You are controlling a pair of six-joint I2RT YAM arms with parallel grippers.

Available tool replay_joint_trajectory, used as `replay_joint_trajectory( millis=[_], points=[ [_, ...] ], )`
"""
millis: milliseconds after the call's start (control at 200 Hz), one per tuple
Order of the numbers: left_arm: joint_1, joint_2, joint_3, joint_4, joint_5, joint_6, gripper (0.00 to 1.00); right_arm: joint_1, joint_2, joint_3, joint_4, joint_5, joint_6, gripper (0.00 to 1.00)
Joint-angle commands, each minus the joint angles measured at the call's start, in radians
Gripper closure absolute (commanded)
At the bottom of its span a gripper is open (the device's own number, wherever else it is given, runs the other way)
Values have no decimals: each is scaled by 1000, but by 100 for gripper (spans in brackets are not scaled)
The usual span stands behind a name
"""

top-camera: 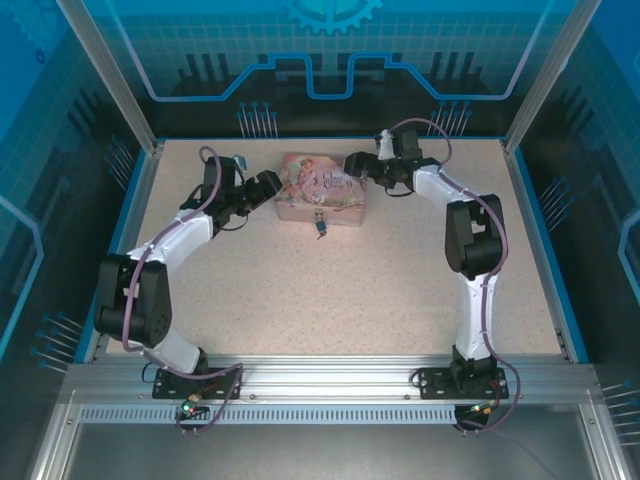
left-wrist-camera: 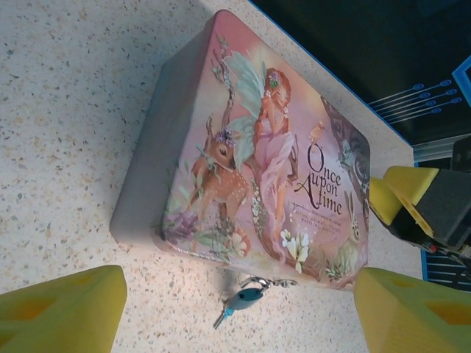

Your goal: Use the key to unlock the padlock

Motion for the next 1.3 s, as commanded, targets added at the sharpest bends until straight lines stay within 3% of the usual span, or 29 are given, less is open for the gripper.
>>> replay_joint_trajectory(
  millis=[0,90,265,325,410,530,730,1065,1296],
  points=[
    [44,47,64,-13,39,33,18,-55,-96,6,-35,126,-90,0],
    [56,99,103,-8,58,35,18,-63,-231,-111,-33,156,-150,0],
    [55,222,173,31,135,-6,19,6,-491,-500,60,78,-162,2],
    [55,252,183,49,141,-28,20,83,-550,-613,76,137,-147,3],
    [54,283,194,63,134,-41,20,227,-586,-689,73,319,-145,3],
    [50,332,226,78,173,-67,20,394,-530,-681,65,568,-165,8],
    [48,350,222,101,191,-90,20,538,-346,-593,145,801,-275,15],
    [46,350,208,106,194,-102,20,584,-120,-434,239,944,-385,25],
    [30,367,218,100,208,-102,20,578,-89,-441,311,977,-393,33]
  ],
)
